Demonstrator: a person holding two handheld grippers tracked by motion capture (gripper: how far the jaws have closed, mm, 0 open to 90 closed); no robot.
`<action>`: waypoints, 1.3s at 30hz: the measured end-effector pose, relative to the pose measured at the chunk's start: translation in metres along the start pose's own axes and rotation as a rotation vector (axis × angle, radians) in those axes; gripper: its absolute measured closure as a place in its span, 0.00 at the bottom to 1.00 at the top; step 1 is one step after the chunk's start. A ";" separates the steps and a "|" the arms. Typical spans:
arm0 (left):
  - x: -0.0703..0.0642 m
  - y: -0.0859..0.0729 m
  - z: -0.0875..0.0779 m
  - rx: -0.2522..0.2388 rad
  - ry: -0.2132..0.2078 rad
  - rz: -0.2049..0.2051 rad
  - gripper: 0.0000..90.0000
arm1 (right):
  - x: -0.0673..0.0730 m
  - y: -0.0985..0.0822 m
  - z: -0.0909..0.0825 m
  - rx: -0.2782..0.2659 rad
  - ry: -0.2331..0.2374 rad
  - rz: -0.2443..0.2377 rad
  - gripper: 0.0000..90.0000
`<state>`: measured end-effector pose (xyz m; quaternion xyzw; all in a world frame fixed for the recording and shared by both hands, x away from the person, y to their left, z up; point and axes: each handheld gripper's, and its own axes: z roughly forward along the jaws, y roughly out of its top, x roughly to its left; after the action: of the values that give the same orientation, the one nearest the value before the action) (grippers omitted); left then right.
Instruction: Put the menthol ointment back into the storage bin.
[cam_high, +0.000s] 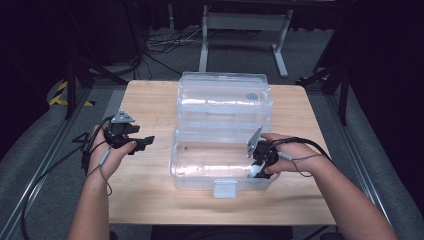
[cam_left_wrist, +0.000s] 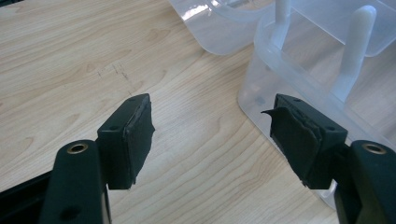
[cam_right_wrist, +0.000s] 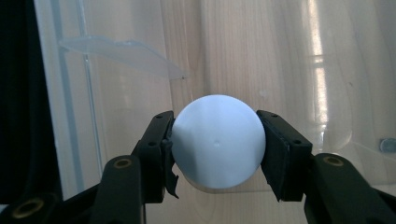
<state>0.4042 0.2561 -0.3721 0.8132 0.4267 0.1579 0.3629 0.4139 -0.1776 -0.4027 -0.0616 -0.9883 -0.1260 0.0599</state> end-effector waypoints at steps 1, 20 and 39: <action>0.000 0.000 0.000 0.000 0.001 0.001 0.34 | 0.000 0.000 0.000 -0.003 0.000 -0.001 0.54; -0.004 0.002 0.001 0.001 -0.009 0.014 0.34 | 0.003 -0.011 -0.031 -0.120 -0.030 0.015 0.54; -0.013 0.003 0.000 -0.004 -0.020 0.013 0.34 | 0.008 -0.013 -0.068 -0.270 -0.076 0.050 0.59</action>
<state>0.3987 0.2447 -0.3688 0.8169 0.4172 0.1528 0.3677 0.4107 -0.2069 -0.3391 -0.0984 -0.9621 -0.2536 0.0168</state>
